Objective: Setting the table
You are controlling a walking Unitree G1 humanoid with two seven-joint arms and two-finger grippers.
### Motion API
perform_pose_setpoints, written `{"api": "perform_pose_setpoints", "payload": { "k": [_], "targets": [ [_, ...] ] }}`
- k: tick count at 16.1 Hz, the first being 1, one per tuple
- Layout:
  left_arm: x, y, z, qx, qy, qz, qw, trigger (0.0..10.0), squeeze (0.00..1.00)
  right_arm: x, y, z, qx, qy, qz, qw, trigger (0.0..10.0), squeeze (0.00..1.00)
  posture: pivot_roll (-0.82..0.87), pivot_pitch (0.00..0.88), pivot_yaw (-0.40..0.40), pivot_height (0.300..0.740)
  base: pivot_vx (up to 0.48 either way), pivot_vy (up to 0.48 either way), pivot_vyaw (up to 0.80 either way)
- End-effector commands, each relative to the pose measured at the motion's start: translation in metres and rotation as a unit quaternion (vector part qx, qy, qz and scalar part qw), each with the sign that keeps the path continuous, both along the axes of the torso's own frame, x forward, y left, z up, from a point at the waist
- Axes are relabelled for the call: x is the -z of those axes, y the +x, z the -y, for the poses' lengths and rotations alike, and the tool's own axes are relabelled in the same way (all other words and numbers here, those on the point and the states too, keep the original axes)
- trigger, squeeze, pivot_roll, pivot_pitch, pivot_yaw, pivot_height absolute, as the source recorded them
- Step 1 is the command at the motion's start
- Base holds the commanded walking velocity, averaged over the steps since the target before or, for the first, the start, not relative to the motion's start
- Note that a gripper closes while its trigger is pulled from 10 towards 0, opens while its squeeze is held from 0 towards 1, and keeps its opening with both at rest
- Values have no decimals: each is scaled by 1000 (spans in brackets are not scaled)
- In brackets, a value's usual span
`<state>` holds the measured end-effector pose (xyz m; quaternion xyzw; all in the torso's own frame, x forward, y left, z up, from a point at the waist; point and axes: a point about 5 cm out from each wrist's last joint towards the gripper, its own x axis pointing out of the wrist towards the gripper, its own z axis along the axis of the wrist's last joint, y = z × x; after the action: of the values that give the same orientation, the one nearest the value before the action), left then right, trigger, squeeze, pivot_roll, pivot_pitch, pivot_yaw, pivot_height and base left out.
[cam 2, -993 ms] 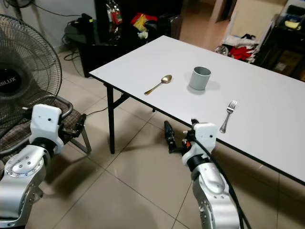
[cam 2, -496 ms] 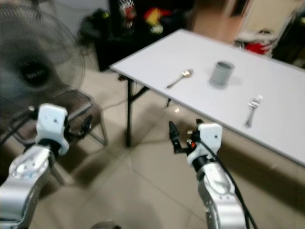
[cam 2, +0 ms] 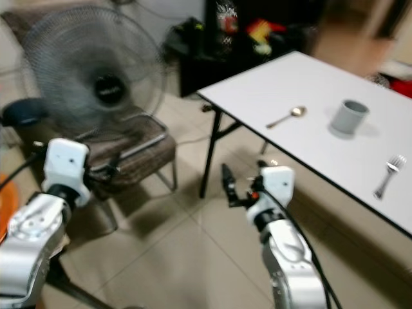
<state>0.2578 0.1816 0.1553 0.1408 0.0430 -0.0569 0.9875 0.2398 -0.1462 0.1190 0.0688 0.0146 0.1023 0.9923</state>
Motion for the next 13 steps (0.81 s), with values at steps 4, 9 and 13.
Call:
{"api": "perform_pose_setpoints", "payload": {
  "k": [4, 9, 13],
  "targets": [
    [-3, 1, -1, -1, 5, 2, 1000, 10000, 0, -1, 0, -1, 2, 9, -1, 1000, 10000, 0, 84, 0, -44, 740, 0, 480, 0],
    [-13, 3, -1, 3, 13, 24, 1000, 10000, 0, -2, 2, 1, 7, 14, 2, 1000, 10000, 0, 89, 0, -48, 740, 0, 480, 0],
    [-45, 10, 8, 35, 7, 80, 996, 10000, 0, -7, 1, 6, 25, 32, 15, 999, 10000, 0, 87, 0, -44, 740, 0, 480, 0]
  ]
}}
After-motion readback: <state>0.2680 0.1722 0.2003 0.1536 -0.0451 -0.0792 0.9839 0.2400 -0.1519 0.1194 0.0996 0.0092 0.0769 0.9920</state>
